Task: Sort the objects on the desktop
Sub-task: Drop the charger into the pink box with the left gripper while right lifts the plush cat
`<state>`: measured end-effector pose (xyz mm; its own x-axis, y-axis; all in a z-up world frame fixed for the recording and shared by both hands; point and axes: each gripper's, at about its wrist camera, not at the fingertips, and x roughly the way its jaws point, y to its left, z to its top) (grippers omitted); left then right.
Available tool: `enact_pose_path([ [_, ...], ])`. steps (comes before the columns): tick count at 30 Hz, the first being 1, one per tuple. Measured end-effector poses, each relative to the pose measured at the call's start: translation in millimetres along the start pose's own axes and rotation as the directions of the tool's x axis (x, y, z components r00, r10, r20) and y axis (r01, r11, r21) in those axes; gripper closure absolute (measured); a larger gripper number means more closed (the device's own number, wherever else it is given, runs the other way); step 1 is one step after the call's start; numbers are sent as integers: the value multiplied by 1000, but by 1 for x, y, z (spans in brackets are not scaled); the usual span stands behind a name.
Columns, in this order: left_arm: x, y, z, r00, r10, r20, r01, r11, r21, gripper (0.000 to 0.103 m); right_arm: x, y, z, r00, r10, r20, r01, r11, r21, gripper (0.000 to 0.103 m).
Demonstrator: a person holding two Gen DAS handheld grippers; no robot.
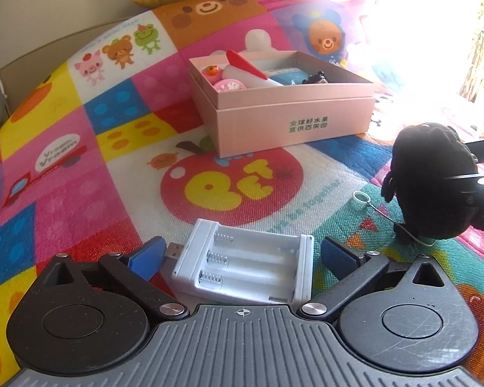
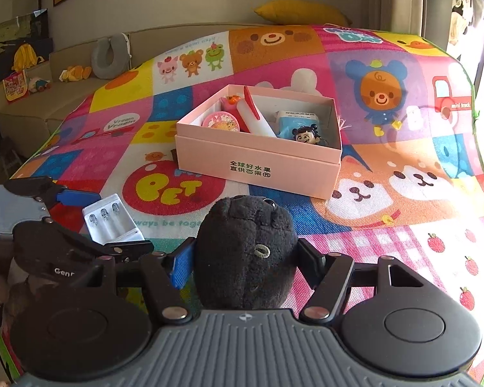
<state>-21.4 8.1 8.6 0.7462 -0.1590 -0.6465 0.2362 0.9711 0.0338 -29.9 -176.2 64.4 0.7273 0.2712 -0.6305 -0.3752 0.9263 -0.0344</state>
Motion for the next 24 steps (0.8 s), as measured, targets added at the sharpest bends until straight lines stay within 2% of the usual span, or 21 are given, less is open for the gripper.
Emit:
enact_pose_path([
  [3, -4, -6, -2, 1000, 19, 19, -19, 999, 30, 3, -7, -2, -3, 1000, 4, -15, -4, 1000, 11, 38],
  [7, -15, -13, 0, 1000, -2, 25, 1, 999, 52, 5, -18, -12, -1, 999, 19, -40, -17, 998, 55, 39],
  [12, -44, -17, 30, 992, -17, 129, 9, 998, 64, 6, -49, -30, 17, 1000, -16, 27, 13, 996, 84, 40],
  [15, -57, -19, 67, 972, 15, 234, -34, 996, 78, 6, -72, -42, 49, 992, -39, 119, 30, 997, 75, 40],
  [18, -53, -23, 105, 950, 32, 310, -57, 996, 73, 5, -89, -54, 93, 969, -66, 239, 51, 997, 65, 40],
  [22, -12, -25, 143, 933, -2, 359, -15, 999, 43, 5, -82, -67, 150, 954, -81, 289, 57, 994, 90, 40],
  [23, 2, -24, 150, 931, -12, 364, 0, 999, 33, 5, -77, -69, 160, 951, -87, 296, 64, 994, 88, 40],
  [24, 18, -22, 154, 937, -14, 350, 7, 1000, 22, 4, -68, -69, 173, 949, -96, 300, 74, 994, 84, 40],
])
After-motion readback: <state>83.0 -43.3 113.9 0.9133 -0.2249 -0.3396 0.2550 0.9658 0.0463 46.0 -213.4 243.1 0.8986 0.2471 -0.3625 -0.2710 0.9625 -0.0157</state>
